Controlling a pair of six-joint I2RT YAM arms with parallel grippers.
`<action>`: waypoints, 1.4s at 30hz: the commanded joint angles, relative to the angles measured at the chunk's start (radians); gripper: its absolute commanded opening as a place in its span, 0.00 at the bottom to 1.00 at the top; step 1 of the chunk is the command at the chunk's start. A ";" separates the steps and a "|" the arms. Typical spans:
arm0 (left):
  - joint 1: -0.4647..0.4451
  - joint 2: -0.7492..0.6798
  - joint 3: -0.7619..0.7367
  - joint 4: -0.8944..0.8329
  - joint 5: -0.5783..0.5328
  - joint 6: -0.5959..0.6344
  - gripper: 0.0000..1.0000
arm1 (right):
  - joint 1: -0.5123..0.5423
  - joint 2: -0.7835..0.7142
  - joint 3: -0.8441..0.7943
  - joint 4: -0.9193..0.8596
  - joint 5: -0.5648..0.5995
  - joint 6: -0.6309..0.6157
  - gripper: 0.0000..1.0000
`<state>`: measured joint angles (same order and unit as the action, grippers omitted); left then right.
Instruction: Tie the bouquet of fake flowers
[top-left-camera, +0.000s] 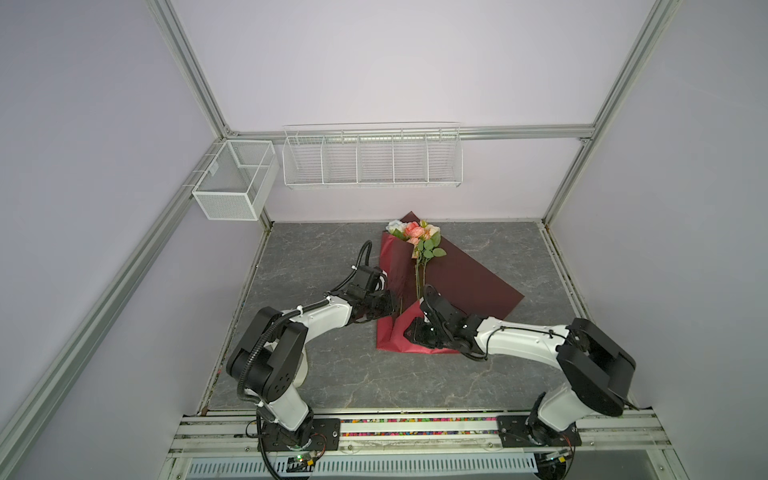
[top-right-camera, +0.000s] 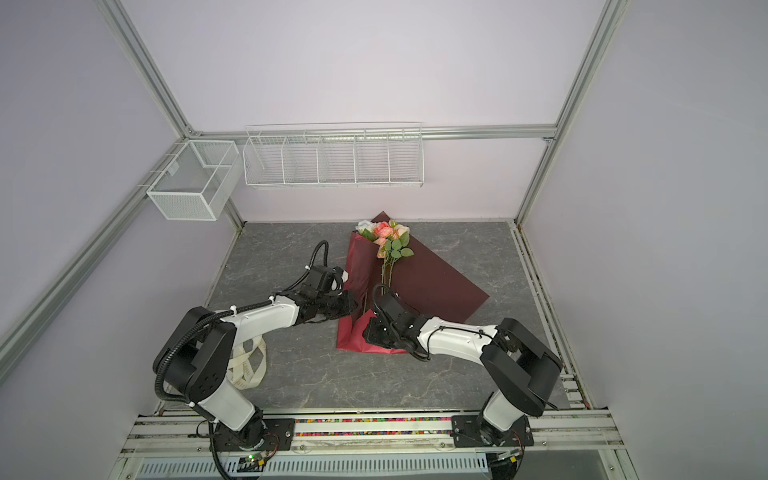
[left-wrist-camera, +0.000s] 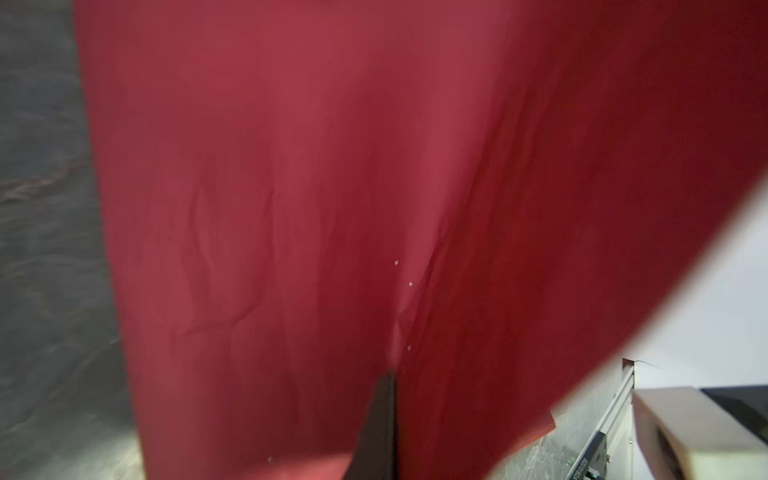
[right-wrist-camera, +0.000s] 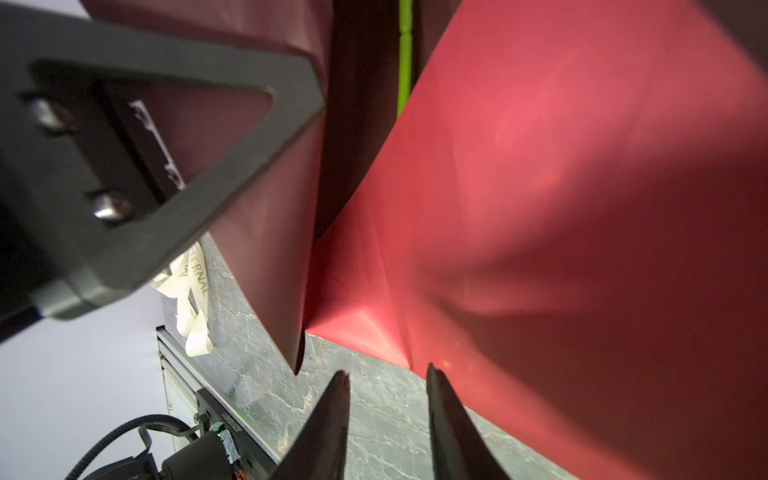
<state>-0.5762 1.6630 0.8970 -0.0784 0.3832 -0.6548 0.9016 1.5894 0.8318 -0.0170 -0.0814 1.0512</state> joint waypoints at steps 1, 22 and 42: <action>-0.010 0.016 0.032 0.035 0.039 -0.034 0.06 | -0.004 -0.019 -0.025 0.115 0.008 0.032 0.40; -0.013 0.018 0.054 -0.014 0.051 -0.052 0.09 | 0.057 0.093 0.071 0.152 0.140 0.012 0.45; -0.011 -0.147 0.046 -0.111 0.033 0.000 0.50 | 0.043 0.108 -0.002 0.209 0.150 0.066 0.10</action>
<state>-0.5835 1.5772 0.9352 -0.1577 0.4389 -0.6796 0.9489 1.7004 0.8547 0.1692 0.0559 1.0863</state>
